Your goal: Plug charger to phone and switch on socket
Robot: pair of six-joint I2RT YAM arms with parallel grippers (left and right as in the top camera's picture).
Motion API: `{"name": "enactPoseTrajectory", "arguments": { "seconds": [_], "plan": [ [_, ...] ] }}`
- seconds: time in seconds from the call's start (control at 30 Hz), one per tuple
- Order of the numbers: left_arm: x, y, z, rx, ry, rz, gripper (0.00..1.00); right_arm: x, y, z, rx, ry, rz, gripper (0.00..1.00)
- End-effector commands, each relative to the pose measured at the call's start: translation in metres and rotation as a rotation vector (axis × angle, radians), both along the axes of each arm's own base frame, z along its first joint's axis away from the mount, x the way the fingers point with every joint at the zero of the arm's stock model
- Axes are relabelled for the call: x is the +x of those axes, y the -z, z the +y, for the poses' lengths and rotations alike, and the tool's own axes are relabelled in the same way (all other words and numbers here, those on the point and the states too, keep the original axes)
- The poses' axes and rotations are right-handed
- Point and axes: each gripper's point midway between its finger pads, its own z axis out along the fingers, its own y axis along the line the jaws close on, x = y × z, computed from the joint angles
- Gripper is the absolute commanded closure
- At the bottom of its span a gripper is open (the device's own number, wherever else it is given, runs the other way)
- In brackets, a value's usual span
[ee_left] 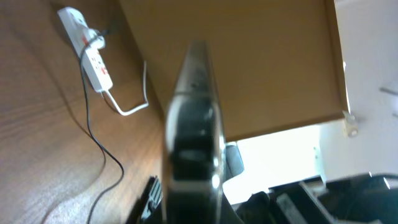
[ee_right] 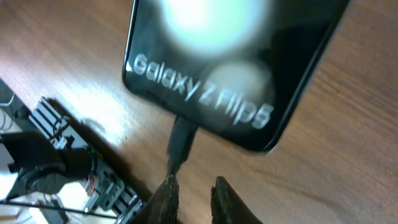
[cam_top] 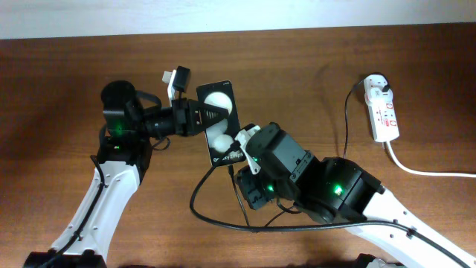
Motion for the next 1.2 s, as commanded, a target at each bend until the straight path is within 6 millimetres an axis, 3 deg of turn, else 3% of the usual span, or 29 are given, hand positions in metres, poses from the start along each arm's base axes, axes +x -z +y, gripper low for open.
{"name": "enactPoseTrajectory", "arguments": {
  "seconds": [0.0,0.13,0.33,0.57,0.77,0.87,1.03,1.17],
  "plan": [
    [0.019,-0.004,0.004,0.003,-0.114,0.024,1.0,-0.005,-0.003,0.002,0.017,-0.012,0.03,0.74],
    [0.028,-0.003,0.007,0.009,-0.171,0.026,1.0,-0.005,-0.002,0.001,0.018,0.009,0.042,0.69],
    [0.01,-0.005,0.002,-0.007,-0.063,0.053,1.0,0.01,0.002,0.006,0.005,0.039,0.001,0.71],
    [-0.004,-0.006,0.0,-0.012,0.017,0.042,1.0,0.018,0.003,0.013,0.016,0.041,-0.011,0.96],
    [-0.034,-0.008,-0.024,-0.016,0.177,-0.008,1.0,0.024,-0.007,0.022,0.065,0.047,-0.042,0.96],
    [-0.037,-0.008,-0.029,-0.011,0.192,-0.114,1.0,0.015,-0.004,0.018,0.061,0.048,0.003,0.73],
    [-0.017,-0.006,-0.029,0.012,0.078,-0.149,1.0,-0.013,-0.016,-0.004,0.064,0.022,0.045,0.54],
    [-0.007,-0.001,-0.039,0.04,0.014,-0.194,1.0,-0.041,-0.051,-0.036,0.132,0.017,-0.01,0.46]
  ]
}}
